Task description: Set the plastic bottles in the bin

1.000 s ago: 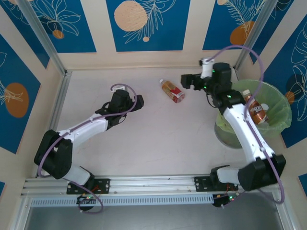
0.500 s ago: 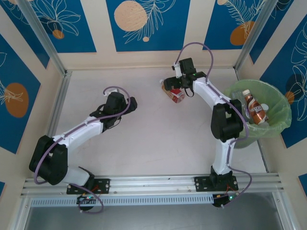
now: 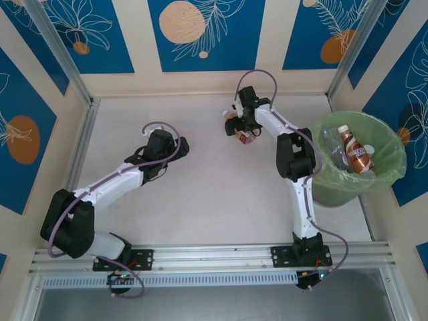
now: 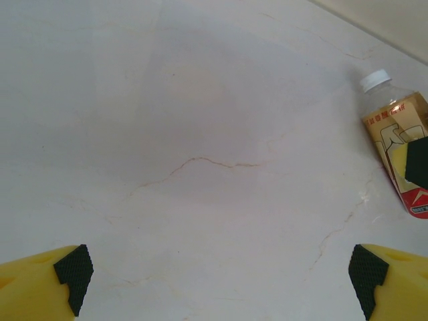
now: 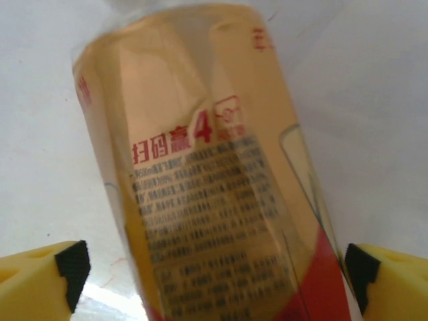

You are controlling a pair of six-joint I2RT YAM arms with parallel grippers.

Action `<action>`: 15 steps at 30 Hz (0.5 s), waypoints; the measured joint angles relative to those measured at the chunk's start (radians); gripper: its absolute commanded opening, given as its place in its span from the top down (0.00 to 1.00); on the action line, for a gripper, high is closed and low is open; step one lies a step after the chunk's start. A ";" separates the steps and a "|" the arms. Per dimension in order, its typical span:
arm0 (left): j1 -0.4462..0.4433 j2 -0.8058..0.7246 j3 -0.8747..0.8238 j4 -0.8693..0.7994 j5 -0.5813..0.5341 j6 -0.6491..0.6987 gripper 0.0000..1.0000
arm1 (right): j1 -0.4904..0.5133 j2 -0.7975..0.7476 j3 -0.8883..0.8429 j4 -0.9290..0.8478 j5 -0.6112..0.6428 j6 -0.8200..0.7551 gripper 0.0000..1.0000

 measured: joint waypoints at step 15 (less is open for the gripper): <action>0.002 0.014 0.000 -0.016 0.001 -0.008 0.00 | 0.016 -0.057 -0.092 0.026 0.008 -0.018 0.40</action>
